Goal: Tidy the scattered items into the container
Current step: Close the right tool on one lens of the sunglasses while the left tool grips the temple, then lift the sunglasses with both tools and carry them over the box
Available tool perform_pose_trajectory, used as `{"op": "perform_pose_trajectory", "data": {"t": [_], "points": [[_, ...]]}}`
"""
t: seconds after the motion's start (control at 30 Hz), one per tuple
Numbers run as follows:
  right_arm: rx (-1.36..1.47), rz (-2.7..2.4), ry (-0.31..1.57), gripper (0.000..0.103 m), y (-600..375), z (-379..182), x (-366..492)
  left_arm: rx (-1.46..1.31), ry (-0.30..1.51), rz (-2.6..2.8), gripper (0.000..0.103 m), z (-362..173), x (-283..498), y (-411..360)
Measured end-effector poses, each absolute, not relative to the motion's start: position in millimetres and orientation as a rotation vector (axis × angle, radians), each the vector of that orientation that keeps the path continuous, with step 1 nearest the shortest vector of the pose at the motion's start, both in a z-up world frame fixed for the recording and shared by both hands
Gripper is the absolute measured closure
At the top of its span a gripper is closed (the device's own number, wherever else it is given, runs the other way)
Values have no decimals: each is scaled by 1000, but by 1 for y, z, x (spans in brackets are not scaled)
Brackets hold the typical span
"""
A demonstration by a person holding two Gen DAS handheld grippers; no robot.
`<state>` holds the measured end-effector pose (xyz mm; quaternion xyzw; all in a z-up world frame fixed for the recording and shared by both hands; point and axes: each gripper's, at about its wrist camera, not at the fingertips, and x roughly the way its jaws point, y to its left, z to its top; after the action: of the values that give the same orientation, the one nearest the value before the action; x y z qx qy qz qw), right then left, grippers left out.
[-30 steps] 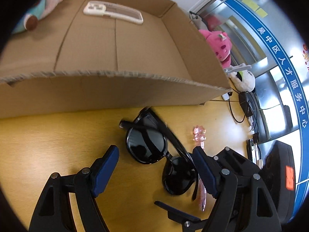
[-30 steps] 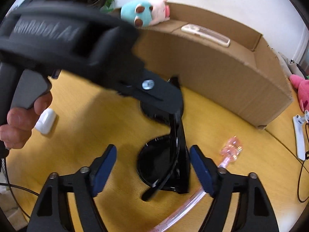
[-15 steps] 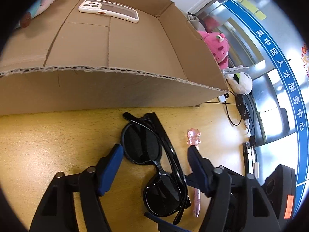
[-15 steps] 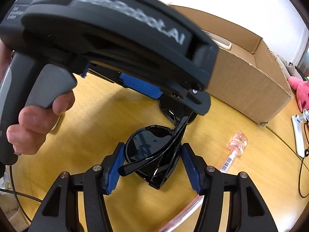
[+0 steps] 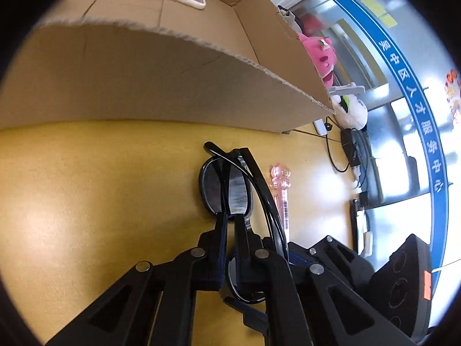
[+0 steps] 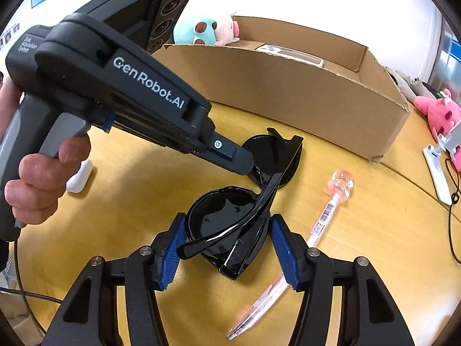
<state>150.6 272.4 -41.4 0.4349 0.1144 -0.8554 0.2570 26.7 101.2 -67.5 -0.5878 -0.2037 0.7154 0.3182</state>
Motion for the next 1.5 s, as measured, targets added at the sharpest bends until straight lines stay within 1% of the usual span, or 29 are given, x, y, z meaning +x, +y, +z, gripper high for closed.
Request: {"op": "perform_pose_trajectory", "data": {"t": [0.03, 0.1, 0.23, 0.43, 0.53, 0.6, 0.83, 0.87, 1.0, 1.13, 1.27, 1.33, 1.37, 1.43, 1.47, 1.5], "points": [[1186, -2319, 280, 40, 275, -40, 150, -1550, -563, 1866, 100, -69, 27, 100], [1193, -2319, 237, 40, 275, -36, 147, -1557, -594, 1833, 97, -72, 28, 100], [1189, -2304, 181, 40, 275, -33, 150, -1547, -624, 1733, 81, -78, 38, 108], [1134, -2296, 96, 41, 274, -24, 159, -1547, -683, 1654, 81, -88, 41, 112], [1098, -2296, 154, 41, 265, -19, 168, -1530, -655, 1688, 85, -82, 40, 114], [1092, -2294, 182, 41, 253, -17, 167, -1528, -651, 1694, 91, -80, 39, 112], [1099, -2260, 200, 41, 257, -26, 165, -1504, -580, 1719, 91, -72, 43, 115], [1097, -2251, 195, 40, 258, -28, 172, -1491, -571, 1722, 92, -69, 43, 114], [1067, -2198, 89, 34, 269, -19, 178, -1430, -570, 1722, 93, -55, 45, 107], [1033, -2108, -93, 33, 286, 0, 174, -1354, -577, 1717, 93, -40, 47, 103], [1037, -2118, -166, 33, 293, 11, 155, -1288, -600, 1694, 93, -26, 47, 102], [1055, -2102, -227, 34, 297, 8, 151, -1258, -604, 1693, 93, -19, 47, 99], [1058, -2069, -278, 37, 299, 7, 147, -1248, -604, 1697, 93, -16, 47, 97], [1047, -2010, -333, 48, 300, 7, 144, -1233, -618, 1689, 93, -12, 47, 92], [1039, -1986, -350, 48, 299, 7, 143, -1225, -624, 1686, 93, -10, 48, 90], [1036, -1977, -355, 55, 299, 8, 141, -1214, -630, 1684, 93, -8, 48, 88]]}}
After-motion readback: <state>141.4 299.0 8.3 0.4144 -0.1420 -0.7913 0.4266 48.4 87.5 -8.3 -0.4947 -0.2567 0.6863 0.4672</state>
